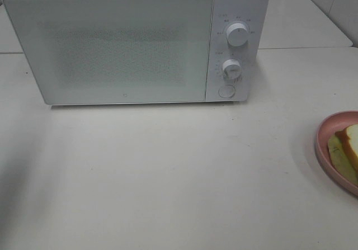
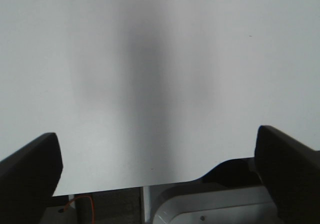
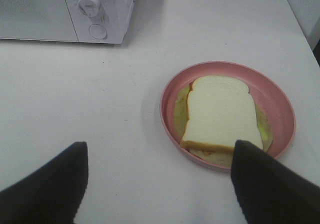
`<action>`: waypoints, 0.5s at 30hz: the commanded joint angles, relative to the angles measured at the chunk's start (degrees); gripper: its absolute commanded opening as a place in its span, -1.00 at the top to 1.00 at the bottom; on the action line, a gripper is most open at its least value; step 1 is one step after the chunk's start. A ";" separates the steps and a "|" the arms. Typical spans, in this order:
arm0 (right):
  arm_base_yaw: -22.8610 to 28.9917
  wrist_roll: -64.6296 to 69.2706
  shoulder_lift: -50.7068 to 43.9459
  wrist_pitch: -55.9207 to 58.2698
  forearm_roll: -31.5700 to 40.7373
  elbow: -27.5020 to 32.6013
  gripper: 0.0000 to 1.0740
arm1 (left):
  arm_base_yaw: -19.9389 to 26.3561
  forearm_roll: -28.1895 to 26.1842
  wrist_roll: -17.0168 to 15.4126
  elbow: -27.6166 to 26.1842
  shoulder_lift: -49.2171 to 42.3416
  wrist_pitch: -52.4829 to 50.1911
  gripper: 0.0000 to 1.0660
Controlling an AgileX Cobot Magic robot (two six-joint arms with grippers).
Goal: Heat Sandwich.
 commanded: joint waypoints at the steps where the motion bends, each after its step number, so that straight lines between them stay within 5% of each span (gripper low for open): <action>1: -0.34 0.40 -1.43 -0.52 0.17 0.11 -0.42 | 0.11 5.27 -4.35 2.46 -6.59 -0.80 -0.88; 15: -0.34 0.40 -1.43 -0.52 0.17 0.11 -0.42 | 0.11 6.25 -3.90 12.83 -37.70 -2.12 -0.88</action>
